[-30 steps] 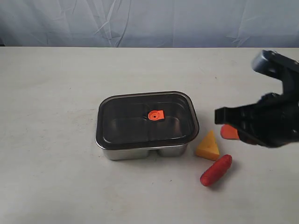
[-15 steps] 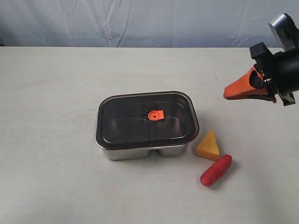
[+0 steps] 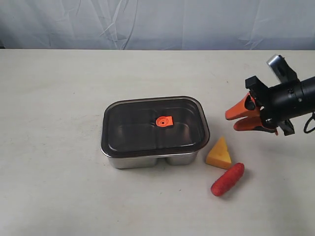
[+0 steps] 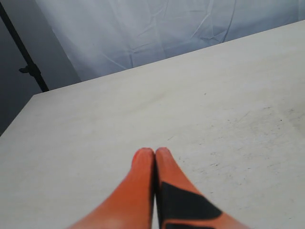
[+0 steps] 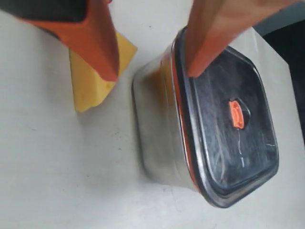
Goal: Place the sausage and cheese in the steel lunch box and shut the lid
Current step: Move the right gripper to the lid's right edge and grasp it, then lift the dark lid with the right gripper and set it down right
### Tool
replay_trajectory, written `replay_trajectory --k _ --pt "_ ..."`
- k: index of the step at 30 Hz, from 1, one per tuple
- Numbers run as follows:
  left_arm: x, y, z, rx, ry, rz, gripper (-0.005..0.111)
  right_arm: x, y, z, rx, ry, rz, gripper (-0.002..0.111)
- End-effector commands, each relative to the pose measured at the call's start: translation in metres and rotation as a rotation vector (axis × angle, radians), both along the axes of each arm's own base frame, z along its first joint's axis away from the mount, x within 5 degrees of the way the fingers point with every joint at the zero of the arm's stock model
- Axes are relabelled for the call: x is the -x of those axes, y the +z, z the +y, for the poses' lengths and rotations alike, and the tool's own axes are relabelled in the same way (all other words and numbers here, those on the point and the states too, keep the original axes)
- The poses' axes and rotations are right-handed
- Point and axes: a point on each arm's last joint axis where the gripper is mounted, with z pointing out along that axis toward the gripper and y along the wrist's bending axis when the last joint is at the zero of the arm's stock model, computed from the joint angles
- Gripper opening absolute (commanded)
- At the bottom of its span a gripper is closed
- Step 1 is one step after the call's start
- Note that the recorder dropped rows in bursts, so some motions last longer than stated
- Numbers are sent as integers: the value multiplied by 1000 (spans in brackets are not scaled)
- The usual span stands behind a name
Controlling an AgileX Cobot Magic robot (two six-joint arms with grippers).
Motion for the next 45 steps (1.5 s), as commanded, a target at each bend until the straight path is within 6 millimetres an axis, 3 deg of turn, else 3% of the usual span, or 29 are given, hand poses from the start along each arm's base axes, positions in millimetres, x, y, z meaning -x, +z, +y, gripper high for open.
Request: replay_trajectory --k 1,4,12,21,25,29,45 --pt "0 1 0 9 -4 -14 0 -4 -8 8 -146 -2 14 52" --pt "0 1 0 9 -4 -14 0 -4 -12 14 -191 14 10 50" --pt "0 1 0 9 -4 -14 0 0 -27 42 -96 63 6 50" --pt "0 1 0 9 -4 -14 0 1 -31 54 -56 70 -5 49" --pt "0 1 0 9 -4 -14 0 2 -31 54 -61 74 -3 32" --pt "0 1 0 9 -4 -14 0 5 -30 55 -75 104 8 1" --pt "0 1 0 9 -4 -12 0 13 -20 58 -161 186 38 -1"
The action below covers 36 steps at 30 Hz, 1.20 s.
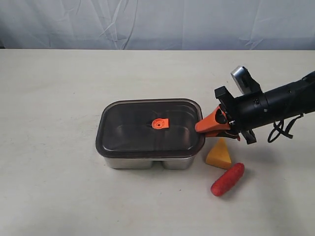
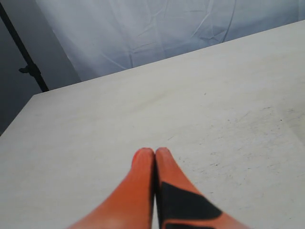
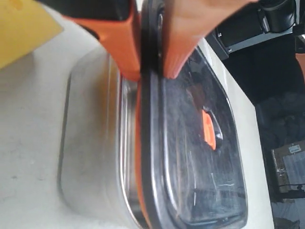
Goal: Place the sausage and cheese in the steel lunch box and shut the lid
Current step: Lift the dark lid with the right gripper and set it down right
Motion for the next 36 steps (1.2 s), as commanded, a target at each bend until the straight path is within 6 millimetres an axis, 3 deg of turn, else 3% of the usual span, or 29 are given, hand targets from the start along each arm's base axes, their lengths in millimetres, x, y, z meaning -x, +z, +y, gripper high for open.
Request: replay_trajectory --k 1,7,17,24,27,32,36 --pt "0 1 0 9 -4 -12 0 3 6 0 -15 31 -20 -1" --pt "0 1 0 9 -4 -12 0 5 34 0 -37 45 -135 -1" --pt "0 1 0 9 -4 -12 0 13 101 4 -207 33 -329 -1" --pt "0 1 0 9 -4 -12 0 25 148 0 -193 19 -546 -1" --pt "0 1 0 9 -4 -12 0 32 173 -8 -68 -16 -726 -1" --pt "0 1 0 9 -4 -12 0 51 208 -42 362 -149 -1019 -1" --pt "0 1 0 9 -4 -12 0 73 219 -70 713 -56 -1158 -1"
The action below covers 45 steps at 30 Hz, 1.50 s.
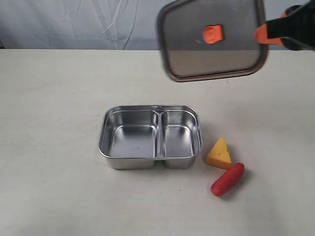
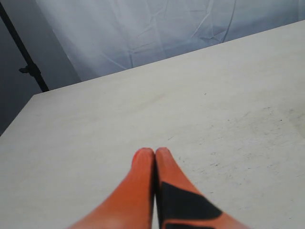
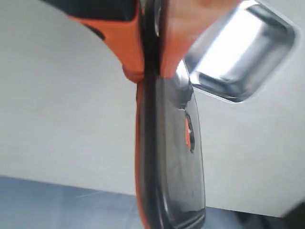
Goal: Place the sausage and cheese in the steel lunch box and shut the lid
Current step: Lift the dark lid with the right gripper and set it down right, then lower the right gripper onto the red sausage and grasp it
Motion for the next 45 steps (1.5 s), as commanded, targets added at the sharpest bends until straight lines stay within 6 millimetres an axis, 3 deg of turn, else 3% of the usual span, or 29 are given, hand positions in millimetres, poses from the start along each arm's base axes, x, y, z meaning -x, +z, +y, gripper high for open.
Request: replay_trajectory --k 1,5,10,12,15,17,20,32,36,40,42,45 --pt "0 1 0 9 -4 -12 0 21 12 -28 346 -86 -145 -1" --pt "0 1 0 9 -4 -12 0 35 3 -39 605 -44 -177 -1" --pt "0 1 0 9 -4 -12 0 62 -41 -57 1056 27 -33 -1" --pt "0 1 0 9 -4 -12 0 78 -55 -59 1157 92 11 -1" --pt "0 1 0 9 -4 -12 0 100 -78 -56 1168 193 101 -1" --pt "0 1 0 9 -4 -12 0 118 -108 -49 1066 289 212 -1" --pt "0 1 0 9 -4 -12 0 127 -130 -43 1003 382 219 -1" --pt "0 1 0 9 -4 -13 0 125 -131 -35 912 365 171 0" --pt "0 1 0 9 -4 -13 0 124 -131 -35 911 365 170 19" --pt "0 1 0 9 -4 -13 0 125 -130 -35 899 355 182 50" --pt "0 1 0 9 -4 -13 0 123 -127 -34 872 313 181 57" --pt "0 1 0 9 -4 -13 0 118 -107 -29 776 215 154 57"
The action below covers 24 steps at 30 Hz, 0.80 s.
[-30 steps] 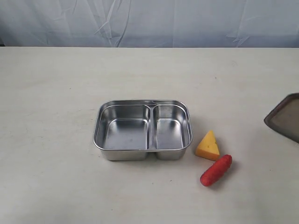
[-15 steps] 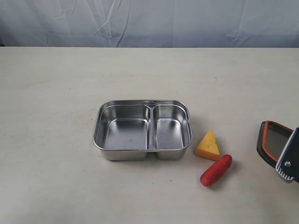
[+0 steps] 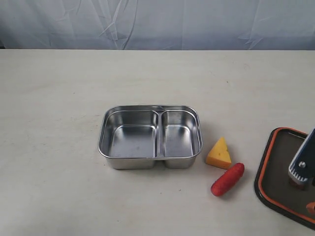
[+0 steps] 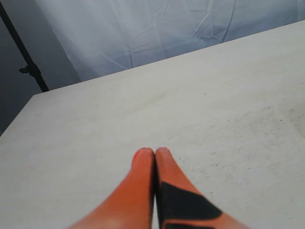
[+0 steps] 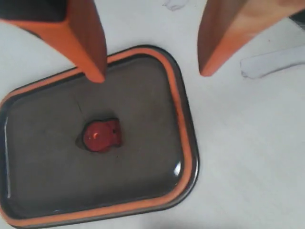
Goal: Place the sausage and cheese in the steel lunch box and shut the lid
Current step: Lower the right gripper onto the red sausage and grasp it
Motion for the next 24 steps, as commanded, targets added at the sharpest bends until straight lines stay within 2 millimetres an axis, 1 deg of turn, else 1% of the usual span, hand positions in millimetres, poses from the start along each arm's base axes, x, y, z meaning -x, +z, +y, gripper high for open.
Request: replay_trajectory --k 1,3,4,6,7,9,12,13,15,19,24 --pt "0 1 0 9 -4 -13 0 -7 29 9 -165 -150 -77 57" --pt "0 1 0 9 -4 -13 0 -12 50 18 -338 -318 -79 56" --pt "0 1 0 9 -4 -13 0 -13 58 23 -435 -408 -50 55" --pt "0 1 0 9 -4 -13 0 -16 67 37 -600 -575 57 51" --pt "0 1 0 9 -4 -13 0 -17 66 43 -645 -605 114 49" --pt "0 1 0 9 -4 -13 0 -24 59 55 -681 -659 220 42" --pt "0 1 0 9 -4 -13 0 -36 42 68 -661 -736 342 33" --pt "0 1 0 9 -4 -13 0 -40 35 72 -650 -761 379 31" --pt "0 1 0 9 -4 -13 0 -49 21 79 -627 -806 427 32" --pt "0 1 0 9 -4 -13 0 -63 0 87 -600 -864 451 32" --pt "0 1 0 9 -4 -13 0 -70 -17 91 -542 -897 484 32"
